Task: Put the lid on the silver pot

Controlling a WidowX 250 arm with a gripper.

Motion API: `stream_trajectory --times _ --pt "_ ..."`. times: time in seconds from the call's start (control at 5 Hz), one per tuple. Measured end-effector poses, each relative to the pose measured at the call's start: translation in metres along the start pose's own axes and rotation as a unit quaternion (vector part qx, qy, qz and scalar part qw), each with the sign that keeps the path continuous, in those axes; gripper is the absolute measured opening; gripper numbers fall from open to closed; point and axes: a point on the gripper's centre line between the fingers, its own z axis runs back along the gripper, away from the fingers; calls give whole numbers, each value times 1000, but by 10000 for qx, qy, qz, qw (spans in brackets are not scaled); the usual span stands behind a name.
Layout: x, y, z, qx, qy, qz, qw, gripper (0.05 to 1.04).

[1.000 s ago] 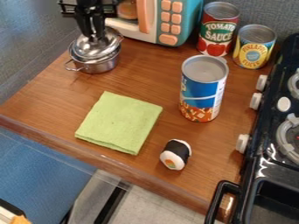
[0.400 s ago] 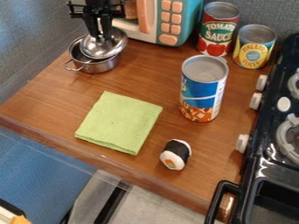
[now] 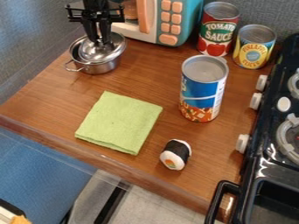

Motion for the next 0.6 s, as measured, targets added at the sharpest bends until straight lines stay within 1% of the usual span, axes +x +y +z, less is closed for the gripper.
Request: stream_trajectory --times 0.4,0.6 --pt "-6 3 -2 85 153 -34 9998 280" --pt "-8 6 -1 168 190 -36 9997 280"
